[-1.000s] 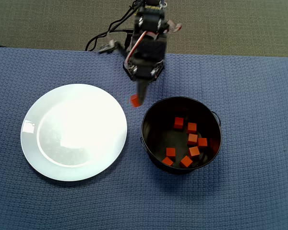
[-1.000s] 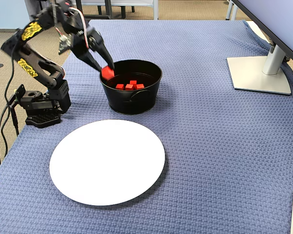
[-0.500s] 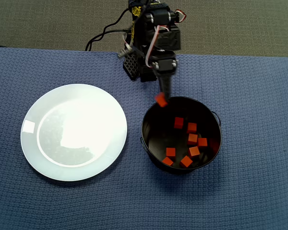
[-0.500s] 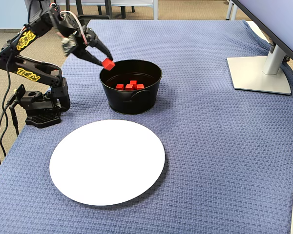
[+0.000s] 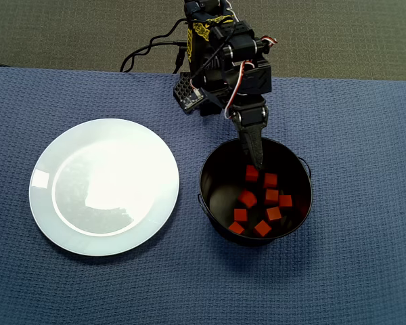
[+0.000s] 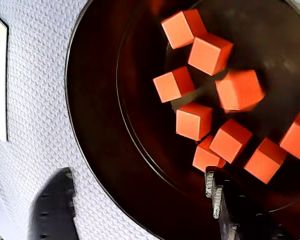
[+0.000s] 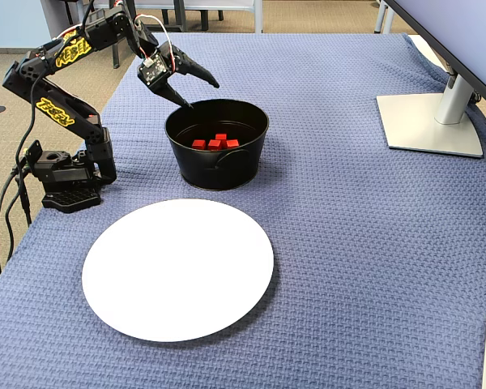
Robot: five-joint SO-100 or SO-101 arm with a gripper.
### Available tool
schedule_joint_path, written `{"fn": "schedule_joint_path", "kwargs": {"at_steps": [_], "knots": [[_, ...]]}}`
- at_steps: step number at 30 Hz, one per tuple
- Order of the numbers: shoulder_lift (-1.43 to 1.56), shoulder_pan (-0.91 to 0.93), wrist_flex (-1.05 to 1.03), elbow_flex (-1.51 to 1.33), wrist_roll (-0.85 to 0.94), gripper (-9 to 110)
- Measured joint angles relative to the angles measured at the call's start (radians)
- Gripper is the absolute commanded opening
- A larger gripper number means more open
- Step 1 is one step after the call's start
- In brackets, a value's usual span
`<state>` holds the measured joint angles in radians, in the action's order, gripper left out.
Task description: Pick up the red cubes from the white plate and place them in the black recipient
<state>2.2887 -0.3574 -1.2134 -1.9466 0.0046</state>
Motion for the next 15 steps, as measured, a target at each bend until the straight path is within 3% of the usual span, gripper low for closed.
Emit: {"fn": "schedule_joint_path", "kwargs": {"at_steps": [6, 15], "knots": [[0.140, 0.118, -0.071, -0.032, 0.029, 21], [0.417, 0.308, -0.141, -0.313, 0.127, 17]]}}
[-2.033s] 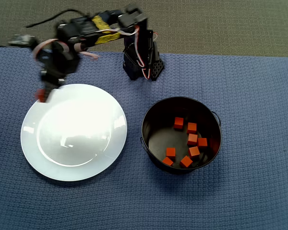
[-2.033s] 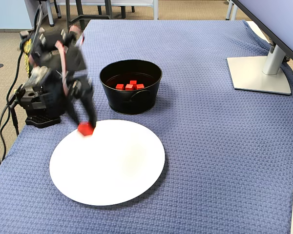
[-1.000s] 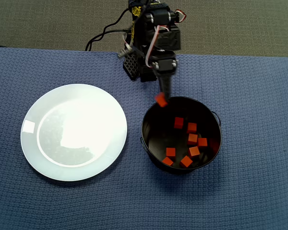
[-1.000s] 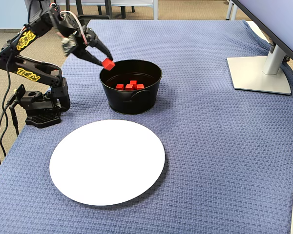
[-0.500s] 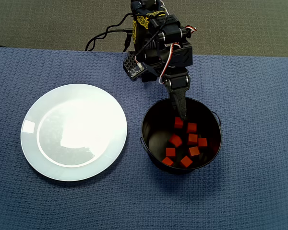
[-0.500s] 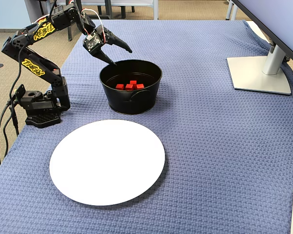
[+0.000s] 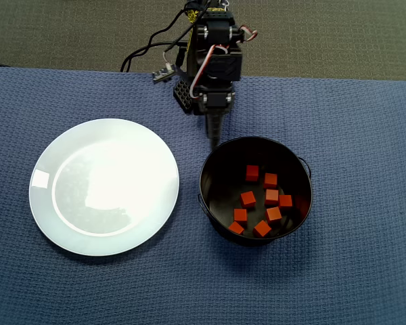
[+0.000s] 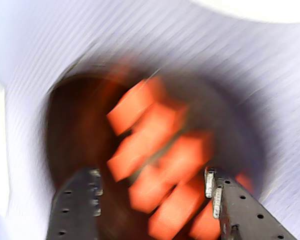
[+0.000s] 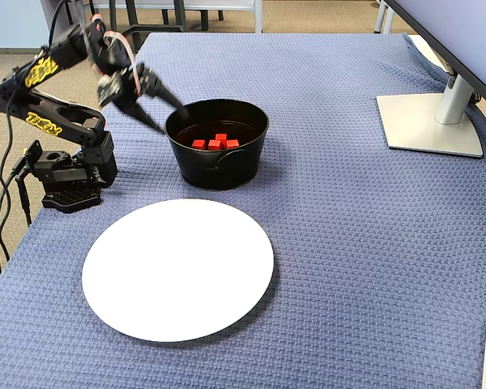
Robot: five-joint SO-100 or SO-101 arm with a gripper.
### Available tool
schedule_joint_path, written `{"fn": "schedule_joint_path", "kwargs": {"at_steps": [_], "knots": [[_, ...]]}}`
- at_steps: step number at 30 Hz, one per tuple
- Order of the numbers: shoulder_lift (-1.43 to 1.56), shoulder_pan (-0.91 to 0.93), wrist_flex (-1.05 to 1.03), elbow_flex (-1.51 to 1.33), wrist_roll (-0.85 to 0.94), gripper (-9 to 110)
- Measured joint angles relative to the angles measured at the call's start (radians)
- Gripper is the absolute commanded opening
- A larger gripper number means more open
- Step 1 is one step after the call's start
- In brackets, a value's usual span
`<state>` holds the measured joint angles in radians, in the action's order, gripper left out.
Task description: Pick up the red cubes from the white plate and place them in the black recipient
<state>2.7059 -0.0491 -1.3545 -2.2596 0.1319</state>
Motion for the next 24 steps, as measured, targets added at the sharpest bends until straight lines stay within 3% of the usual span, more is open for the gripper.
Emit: {"fn": "schedule_joint_path", "kwargs": {"at_steps": [15, 24], "knots": [[0.270, 0.187, 0.044, -0.445, 0.080, 1], [0.273, 0.189, 0.106, -0.563, 0.103, 0]]}}
